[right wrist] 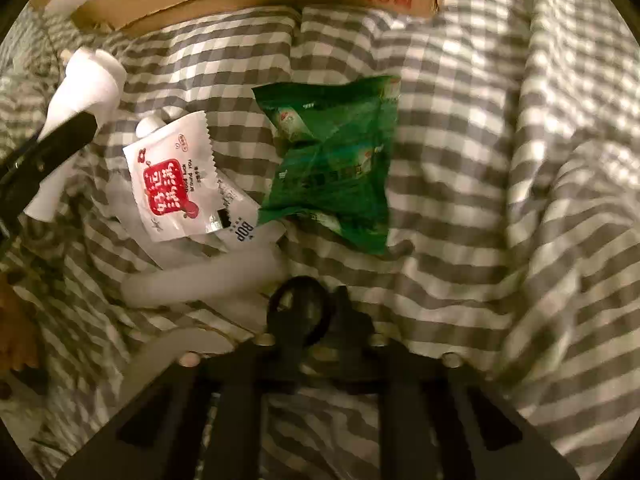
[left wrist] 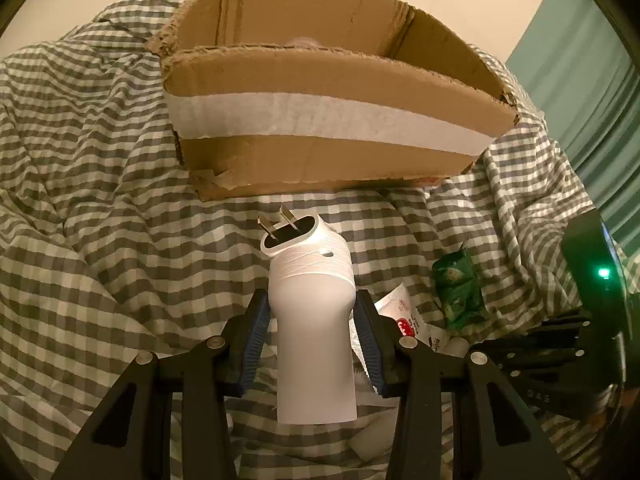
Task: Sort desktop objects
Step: 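Lift the hair dryer with the left tool while the right tool grasps the black hair tie, then release the hair dryer and hair tie into the box with both tools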
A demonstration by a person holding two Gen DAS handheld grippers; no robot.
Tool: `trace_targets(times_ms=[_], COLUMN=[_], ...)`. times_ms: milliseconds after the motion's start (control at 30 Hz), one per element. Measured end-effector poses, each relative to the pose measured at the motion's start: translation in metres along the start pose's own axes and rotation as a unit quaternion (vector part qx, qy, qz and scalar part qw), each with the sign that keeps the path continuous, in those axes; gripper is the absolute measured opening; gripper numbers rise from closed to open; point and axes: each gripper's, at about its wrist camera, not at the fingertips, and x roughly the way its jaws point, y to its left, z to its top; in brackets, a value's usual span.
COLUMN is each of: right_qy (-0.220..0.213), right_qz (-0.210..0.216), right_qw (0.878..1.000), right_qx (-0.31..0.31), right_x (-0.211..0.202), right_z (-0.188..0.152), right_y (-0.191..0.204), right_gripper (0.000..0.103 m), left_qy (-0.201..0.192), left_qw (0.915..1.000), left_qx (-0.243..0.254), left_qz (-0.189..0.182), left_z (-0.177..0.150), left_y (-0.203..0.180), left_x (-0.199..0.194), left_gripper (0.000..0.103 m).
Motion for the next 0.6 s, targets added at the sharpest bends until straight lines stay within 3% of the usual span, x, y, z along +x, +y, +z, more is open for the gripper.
trace_targets(times_ms=[233, 400, 500, 600], right_qy=[-0.068, -0.168, -0.254, -0.344], right_qz=[0.012, 0.007, -0.05, -0.116], right_qw=[0.998, 0.986, 0.966, 0.932], right_qx=[0.004, 0.005, -0.006, -0.002], right_x=[-0.052, -0.121, -0.169, -0.212], right_z=[-0.007, -0.006, 0.001, 0.002], right_y=[0.013, 0.019, 0.026, 0.033], right_gripper=[0.005, 0.005, 0.005, 0.005], left_qy=[-0.025, -0.065, -0.094, -0.13], left_qw=[0.9997, 0.9978, 0.9954, 0.9909], left_qx=[0.001, 0.005, 0.012, 0.031], left_qz=[0.0, -0.005, -0.01, -0.016], left_z=[0.003, 0.017, 0.033, 0.058], left_y=[0.001, -0.002, -0.008, -0.02], left_x=[-0.021, -0.053, -0.073, -0.095], left_gripper=[0.044, 0.044, 0.044, 0.044])
